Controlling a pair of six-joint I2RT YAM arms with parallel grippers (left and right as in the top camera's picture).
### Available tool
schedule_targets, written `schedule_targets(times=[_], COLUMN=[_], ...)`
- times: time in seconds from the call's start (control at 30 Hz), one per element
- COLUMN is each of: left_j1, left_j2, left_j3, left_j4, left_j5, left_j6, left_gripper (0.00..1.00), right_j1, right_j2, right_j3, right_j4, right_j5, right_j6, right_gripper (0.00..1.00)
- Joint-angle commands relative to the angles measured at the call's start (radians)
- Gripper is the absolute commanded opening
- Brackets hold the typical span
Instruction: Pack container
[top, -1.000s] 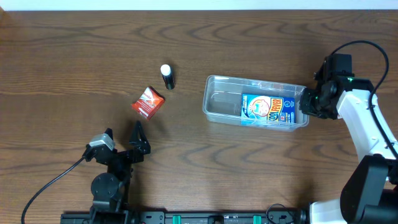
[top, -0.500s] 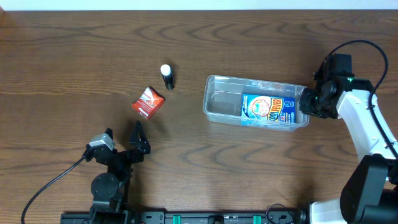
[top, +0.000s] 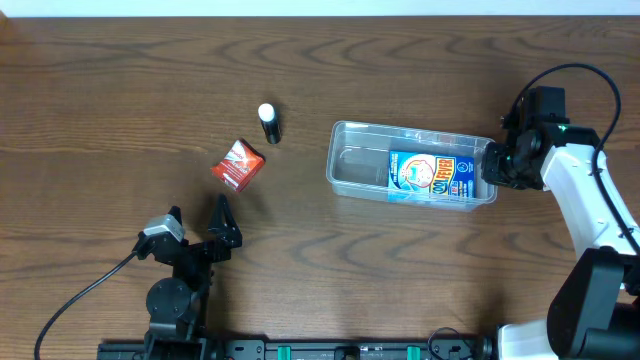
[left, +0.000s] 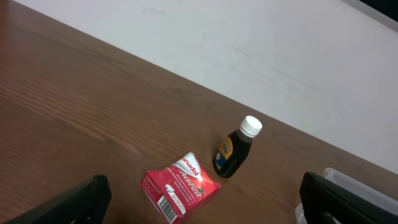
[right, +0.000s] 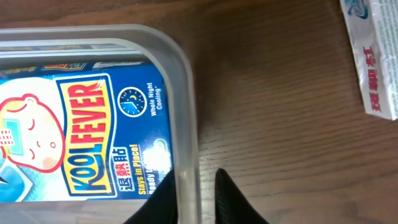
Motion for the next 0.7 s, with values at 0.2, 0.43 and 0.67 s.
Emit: schedule_targets(times=[0.2,0.43,0.67], left_j1=[0.005,0.005,0.005], left_j2=[-0.007,-0.007,-0.007], left_j3=[-0.021,-0.021,-0.021], left_j4=[-0.036,-0.036,-0.036], left_j5=[-0.027,-0.027,-0.027], left_j6=[0.016,0.016,0.016], left_gripper=[0.98,0.98,0.98], right_j1=[-0.003,-0.003,0.008], right_j2=[0.012,0.012,0.012], right_j3=[-0.006,-0.006,-0.006], right_j4=[0.034,0.089,0.156], right_j5=[0.009,-0.011,-0.063], right_j6=[-0.014,-0.014,-0.117], right_gripper=[0.1,0.08,0.12])
